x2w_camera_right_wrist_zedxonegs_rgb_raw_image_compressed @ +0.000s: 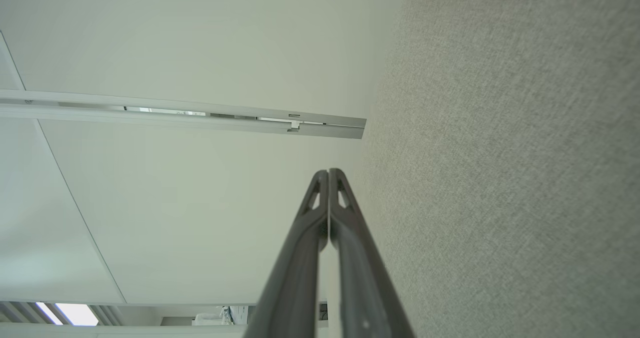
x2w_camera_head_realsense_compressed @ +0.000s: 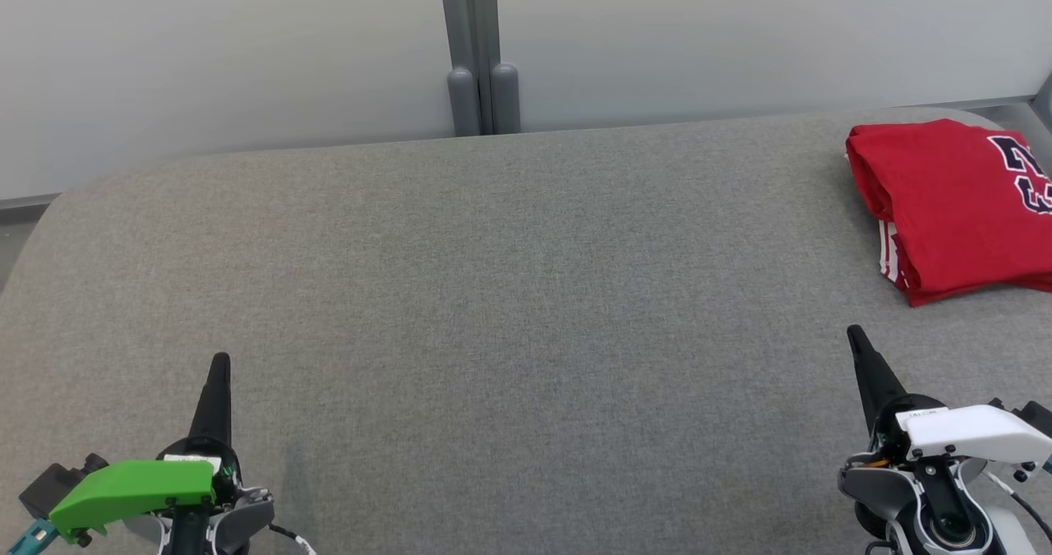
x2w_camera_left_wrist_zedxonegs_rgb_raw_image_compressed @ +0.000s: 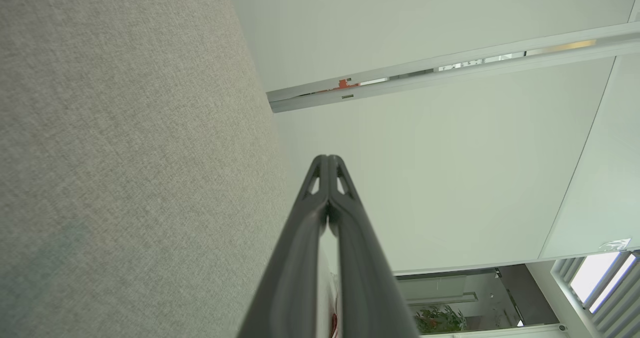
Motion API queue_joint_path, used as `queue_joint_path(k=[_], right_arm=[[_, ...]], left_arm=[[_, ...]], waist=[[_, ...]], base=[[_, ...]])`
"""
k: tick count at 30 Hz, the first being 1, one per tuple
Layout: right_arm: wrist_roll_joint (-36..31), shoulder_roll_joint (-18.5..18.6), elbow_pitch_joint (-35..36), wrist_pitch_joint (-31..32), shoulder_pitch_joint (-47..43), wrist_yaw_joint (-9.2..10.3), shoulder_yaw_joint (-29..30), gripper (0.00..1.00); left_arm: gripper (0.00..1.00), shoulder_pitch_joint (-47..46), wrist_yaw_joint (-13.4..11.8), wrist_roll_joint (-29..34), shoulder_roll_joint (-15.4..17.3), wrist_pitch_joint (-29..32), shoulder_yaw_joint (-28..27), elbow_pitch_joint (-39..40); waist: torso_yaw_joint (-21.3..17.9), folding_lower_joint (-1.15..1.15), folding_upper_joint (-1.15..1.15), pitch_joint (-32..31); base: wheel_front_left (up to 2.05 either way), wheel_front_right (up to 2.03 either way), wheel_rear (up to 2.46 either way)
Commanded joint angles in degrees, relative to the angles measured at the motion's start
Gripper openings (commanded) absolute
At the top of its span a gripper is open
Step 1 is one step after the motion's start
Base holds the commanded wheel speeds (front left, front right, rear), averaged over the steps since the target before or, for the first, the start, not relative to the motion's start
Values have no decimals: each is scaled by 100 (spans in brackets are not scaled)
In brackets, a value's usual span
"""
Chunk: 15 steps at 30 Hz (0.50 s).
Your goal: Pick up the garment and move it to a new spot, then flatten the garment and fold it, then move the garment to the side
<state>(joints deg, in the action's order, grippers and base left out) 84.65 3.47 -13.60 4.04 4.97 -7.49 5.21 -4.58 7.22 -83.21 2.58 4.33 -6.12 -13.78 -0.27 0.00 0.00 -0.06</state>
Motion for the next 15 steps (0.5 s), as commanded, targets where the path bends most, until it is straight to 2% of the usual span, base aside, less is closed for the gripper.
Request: queue_joint_path(k=[1,15], right_arm=[[118,-3,-3,43,77,-1,30,0],[631,-26,-37,202,136,0,93,0]], left_arm=[[0,-114,35,-152,46,37,-31,-4],[0,-190,40,-735,49,185,-48,-28]], waist=[[2,0,0,1],[20,0,0,17]], base=[[0,0,0],[0,0,0]])
